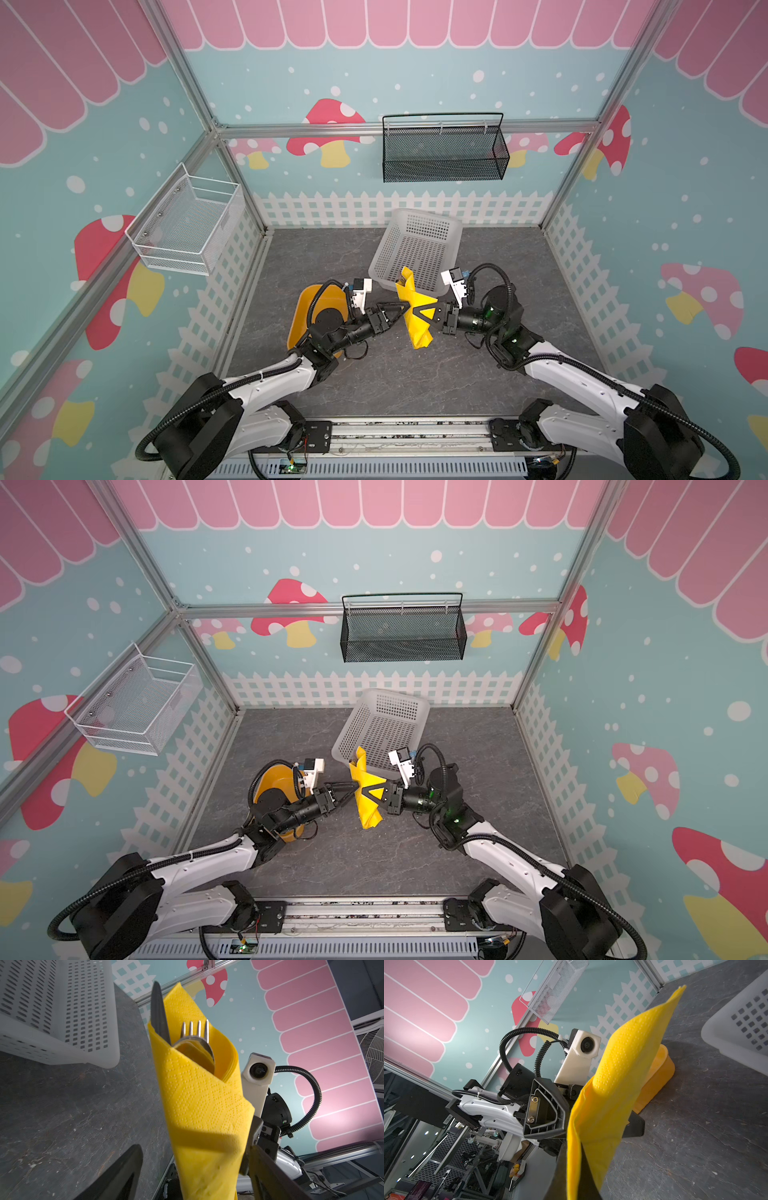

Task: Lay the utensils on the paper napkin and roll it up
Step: 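Lift the wrapped napkin upright with the left gripper while the right gripper holds its flap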

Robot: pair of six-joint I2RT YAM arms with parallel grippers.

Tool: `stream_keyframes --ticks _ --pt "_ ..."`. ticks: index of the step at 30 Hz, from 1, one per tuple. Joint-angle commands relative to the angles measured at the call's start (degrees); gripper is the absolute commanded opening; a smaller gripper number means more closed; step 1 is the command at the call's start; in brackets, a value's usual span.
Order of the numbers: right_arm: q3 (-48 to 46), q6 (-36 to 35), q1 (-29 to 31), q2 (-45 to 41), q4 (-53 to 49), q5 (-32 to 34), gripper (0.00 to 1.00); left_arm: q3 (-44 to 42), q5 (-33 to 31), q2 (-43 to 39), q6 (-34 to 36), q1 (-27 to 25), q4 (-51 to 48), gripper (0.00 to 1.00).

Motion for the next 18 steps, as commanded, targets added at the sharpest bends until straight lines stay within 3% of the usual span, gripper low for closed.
stream_keyframes --ticks 1,11,18 --pt "2.89 1.44 -0.24 -1.85 5.12 -1.87 0.0 1.47 2.08 1.07 -2.31 0.4 6.43 0.82" --pt "3.29 4.17 -0.25 -0.71 9.77 -3.53 0.0 3.74 5.87 6.41 -8.94 0.3 21.32 0.81" --pt "3.08 5.1 -0.26 0.0 12.02 -3.91 0.0 3.99 6.55 8.92 -11.2 0.21 25.39 0.78"
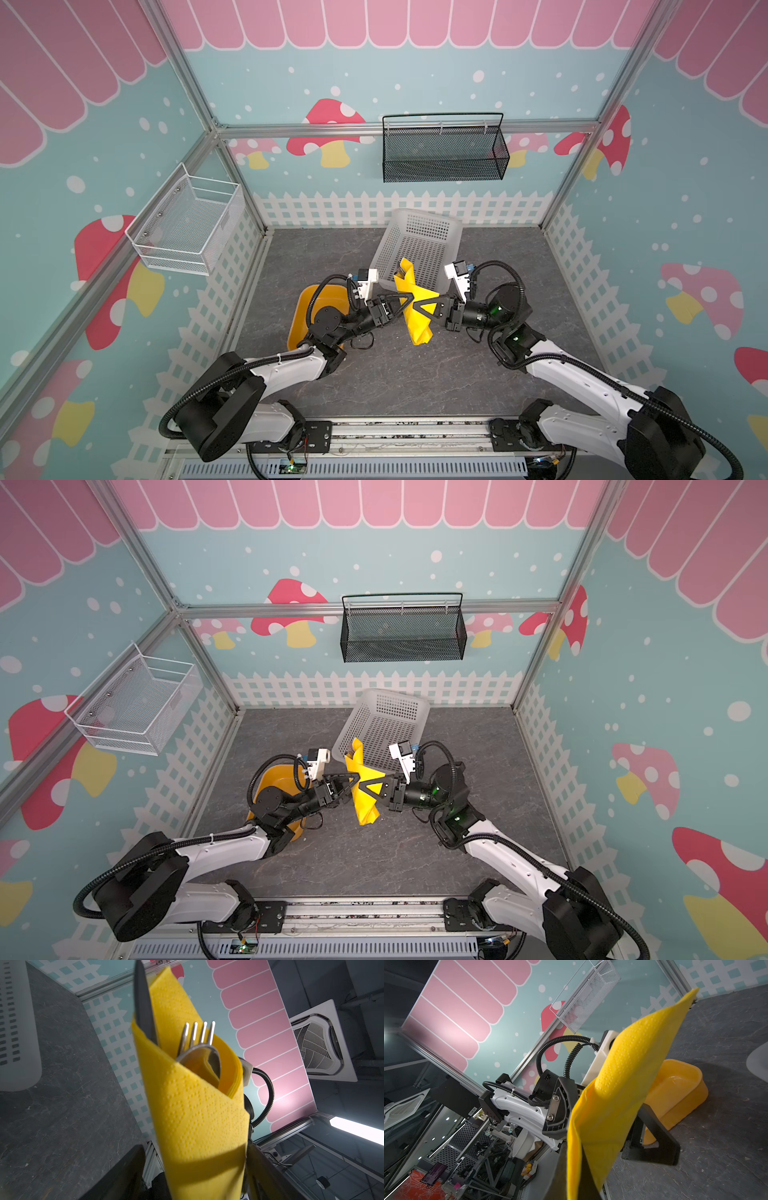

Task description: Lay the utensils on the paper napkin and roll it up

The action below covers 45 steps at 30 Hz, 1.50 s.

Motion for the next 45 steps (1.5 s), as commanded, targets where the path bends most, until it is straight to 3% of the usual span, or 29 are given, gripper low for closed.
stream_keyframes --ticks 1,13,37,40,45 --pt "1.43 0.91 -0.27 0.24 4.71 -0.7 0.0 1.22 1.3 0.44 -2.78 0.05 5.96 0.77" --pt "-0.41 1.29 -1.95 0.65 4.67 0.89 0.0 1.12 0.98 0.72 -3.41 0.15 7.69 0.61" --pt "1.33 1.94 -5.55 3.96 5.55 -2.89 0.0 4.42 0.4 6.04 -4.77 2.02 10.97 0.29" --pt "1.32 2.2 -5.78 3.9 5.87 -3.11 0.0 4.49 0.32 6.34 -4.86 2.08 11.09 0.3" --pt "2.59 2.73 -5.89 4.46 6.84 -3.9 0.0 3.98 0.9 6.91 -4.59 2.0 10.33 0.45"
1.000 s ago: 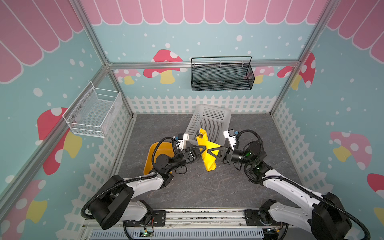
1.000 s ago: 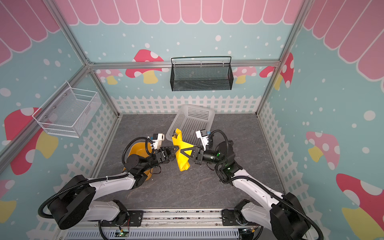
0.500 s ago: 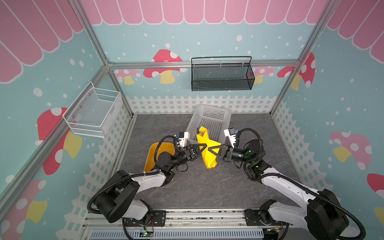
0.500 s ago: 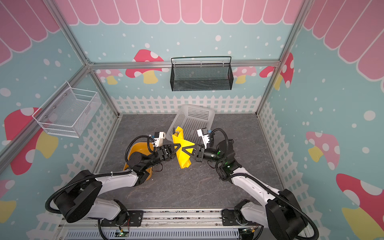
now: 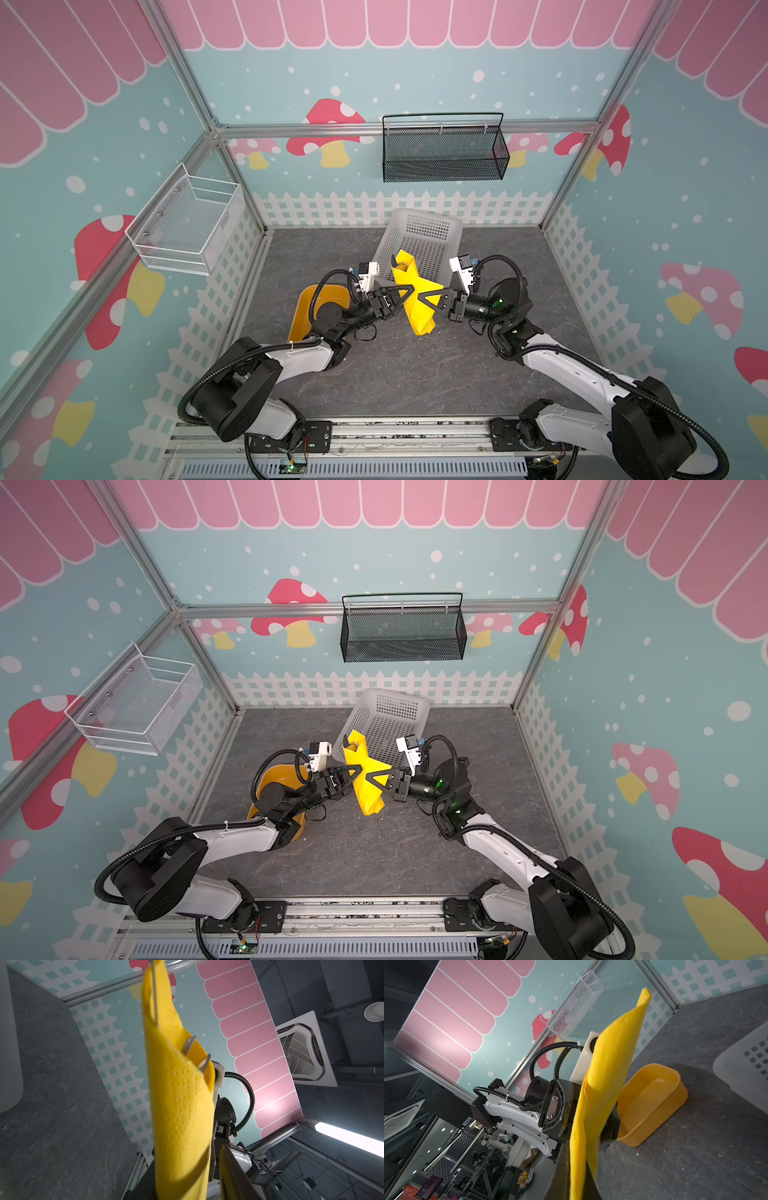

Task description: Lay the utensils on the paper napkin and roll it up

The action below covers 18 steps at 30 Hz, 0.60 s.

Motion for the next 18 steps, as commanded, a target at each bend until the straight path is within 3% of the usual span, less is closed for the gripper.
stream_keyframes --ticks 1,10,18 --pt "2.65 0.94 -0.27 0.8 4.13 -1.24 0.0 1.12 0.9 0.92 -0.71 0.45 3.09 0.47" --pt "3.83 5.69 -0.23 3.93 8.84 -2.89 0.0 2.95 3.03 4.52 -2.77 0.06 4.64 0.6" --pt "4.6 7.83 -0.12 7.34 12.3 -4.14 0.0 4.65 4.09 5.14 -3.3 0.11 4.64 0.61"
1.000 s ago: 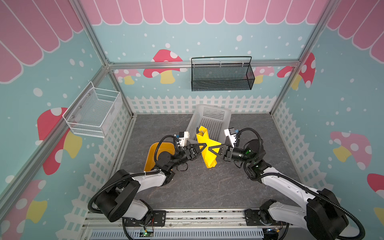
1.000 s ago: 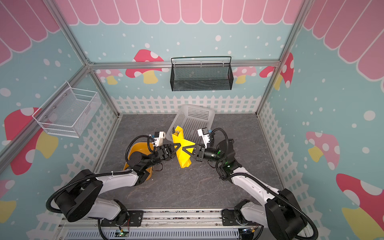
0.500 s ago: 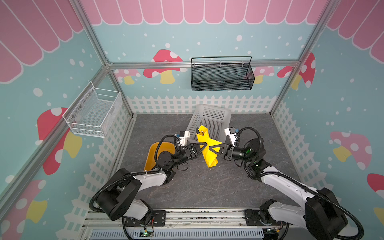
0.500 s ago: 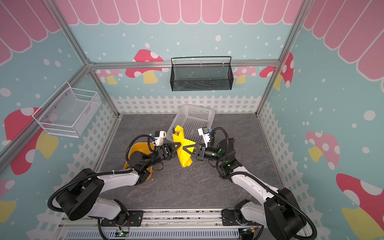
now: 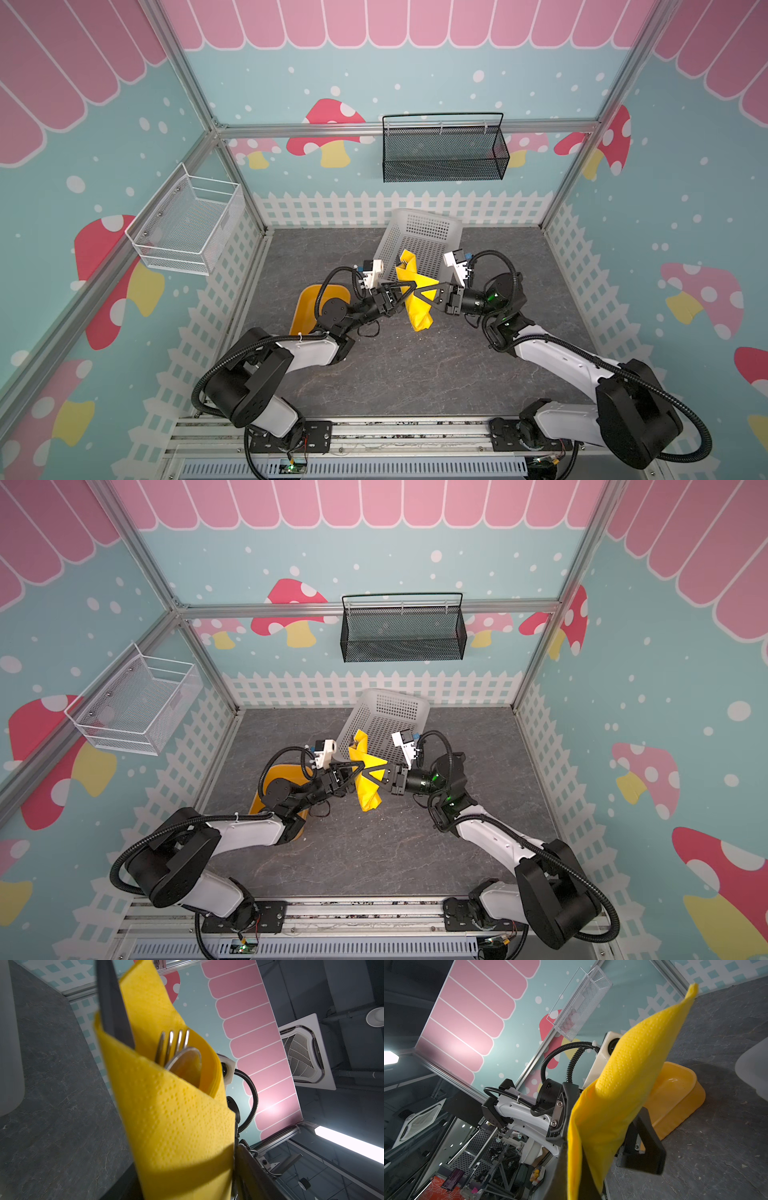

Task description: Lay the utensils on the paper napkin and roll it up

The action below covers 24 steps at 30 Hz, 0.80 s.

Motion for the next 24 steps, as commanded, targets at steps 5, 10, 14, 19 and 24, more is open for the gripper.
stream_keyframes --ticks 5,10,14,19,24 --pt "1.22 1.44 -0.04 0.89 5.08 -0.61 0.0 1.91 2.73 -0.56 -1.24 -0.27 2.54 0.55" --pt "-0.37 1.27 -0.86 -0.11 4.39 1.27 0.0 0.68 2.11 -1.28 -1.24 -0.18 2.54 0.5" --pt "-0.73 0.01 -1.26 -1.23 1.75 2.37 0.0 -0.07 1.54 -2.14 -0.98 -0.14 2.54 0.48" --pt "-0.97 -1.37 -1.35 -2.19 -0.69 2.81 0.0 0.01 1.5 -2.33 -0.98 -0.12 2.54 0.43" --pt "-1.58 -1.82 -1.39 -3.0 -1.9 3.39 0.0 -0.38 0.56 -2.47 -1.15 -0.12 2.54 0.4"
